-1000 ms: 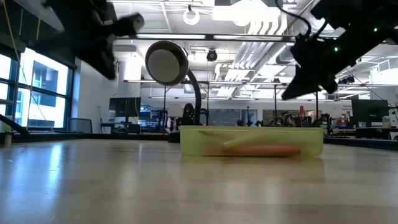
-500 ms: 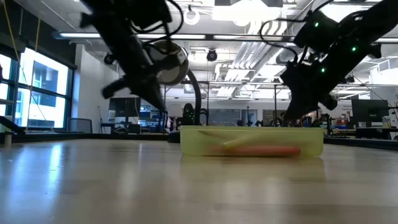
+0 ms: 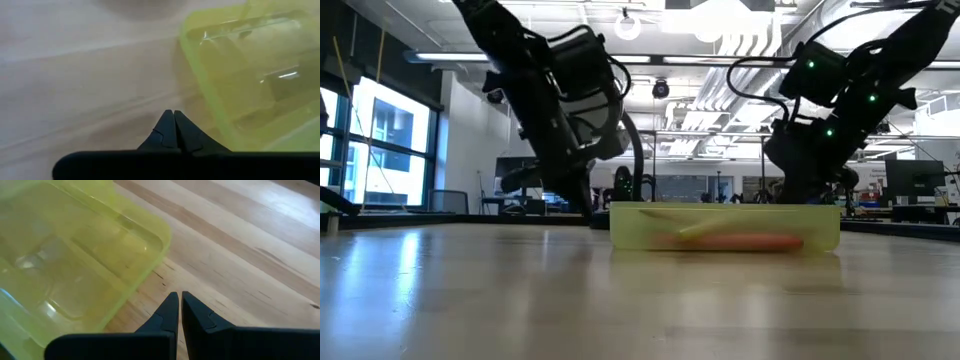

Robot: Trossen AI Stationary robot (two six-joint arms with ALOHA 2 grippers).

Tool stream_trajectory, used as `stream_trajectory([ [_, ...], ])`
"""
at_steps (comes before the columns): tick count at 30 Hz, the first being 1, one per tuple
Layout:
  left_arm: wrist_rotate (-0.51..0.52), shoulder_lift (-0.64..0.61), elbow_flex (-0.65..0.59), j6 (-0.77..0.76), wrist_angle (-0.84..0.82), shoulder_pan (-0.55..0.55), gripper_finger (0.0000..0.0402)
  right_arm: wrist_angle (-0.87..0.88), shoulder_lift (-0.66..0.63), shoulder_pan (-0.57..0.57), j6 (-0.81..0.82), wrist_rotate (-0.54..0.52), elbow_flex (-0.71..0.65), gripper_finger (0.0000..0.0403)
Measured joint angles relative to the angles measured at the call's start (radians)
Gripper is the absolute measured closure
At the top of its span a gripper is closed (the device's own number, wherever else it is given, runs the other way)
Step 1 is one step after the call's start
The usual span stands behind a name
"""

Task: Pick & place school supplies into a supply box
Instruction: Close the yellow supply box

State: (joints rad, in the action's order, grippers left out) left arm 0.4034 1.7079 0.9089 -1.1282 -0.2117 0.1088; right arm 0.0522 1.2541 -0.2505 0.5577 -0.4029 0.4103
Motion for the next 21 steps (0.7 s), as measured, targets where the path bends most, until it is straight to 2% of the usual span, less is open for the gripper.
stream_trajectory([
  [11, -0.028, 0.014, 0.0, 0.003, 0.112, 0.07, 0.0384, -0.033, 0.019, -0.099, 0.003, 0.147, 0.0, 0.0403],
  [15, -0.111, 0.041, 0.001, -0.005, 0.117, 0.098, 0.0369, -0.062, 0.083, -0.12, 0.01, 0.179, 0.0, 0.0403],
  [21, -0.104, 0.107, 0.002, -0.047, 0.145, 0.101, 0.0388, -0.205, 0.189, -0.119, 0.017, 0.212, -0.001, 0.0403],
])
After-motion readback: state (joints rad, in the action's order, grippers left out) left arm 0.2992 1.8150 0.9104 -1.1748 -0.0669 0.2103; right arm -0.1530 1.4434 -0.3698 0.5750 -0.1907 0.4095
